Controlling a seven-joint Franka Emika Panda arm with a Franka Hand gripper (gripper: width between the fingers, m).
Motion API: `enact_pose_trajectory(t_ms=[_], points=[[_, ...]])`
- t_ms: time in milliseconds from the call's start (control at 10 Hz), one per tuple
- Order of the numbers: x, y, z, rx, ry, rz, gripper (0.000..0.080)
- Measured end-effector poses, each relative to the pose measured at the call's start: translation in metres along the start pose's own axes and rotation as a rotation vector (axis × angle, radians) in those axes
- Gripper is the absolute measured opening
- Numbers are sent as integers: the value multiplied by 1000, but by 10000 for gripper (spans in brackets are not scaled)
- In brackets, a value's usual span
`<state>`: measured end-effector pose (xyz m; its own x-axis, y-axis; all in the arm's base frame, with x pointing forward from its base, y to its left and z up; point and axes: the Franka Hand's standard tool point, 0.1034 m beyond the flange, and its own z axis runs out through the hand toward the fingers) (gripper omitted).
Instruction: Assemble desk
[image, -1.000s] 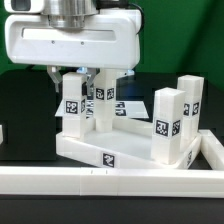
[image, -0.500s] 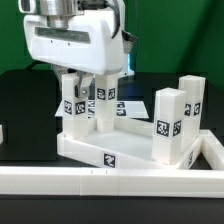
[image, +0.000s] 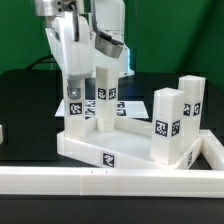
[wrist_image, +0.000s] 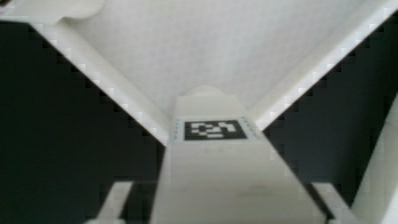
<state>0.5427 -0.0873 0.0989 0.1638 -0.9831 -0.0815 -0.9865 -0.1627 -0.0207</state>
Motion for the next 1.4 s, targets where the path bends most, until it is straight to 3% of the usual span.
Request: enact_pose_trajectory(t_ms=[200, 300, 400, 500, 600, 1200, 1400], points=[[-1, 0, 0, -5, -4, 22, 290], [-1, 0, 1, -7, -3, 10, 467], [-3, 0, 1, -9, -3, -37, 585], [-3, 1, 2, -18, 2, -176, 585], [-4, 2, 2, -32, 6, -282, 636], [-4, 1, 0, -46, 11, -718, 649], [-4, 0, -1, -77, 31, -945, 649]])
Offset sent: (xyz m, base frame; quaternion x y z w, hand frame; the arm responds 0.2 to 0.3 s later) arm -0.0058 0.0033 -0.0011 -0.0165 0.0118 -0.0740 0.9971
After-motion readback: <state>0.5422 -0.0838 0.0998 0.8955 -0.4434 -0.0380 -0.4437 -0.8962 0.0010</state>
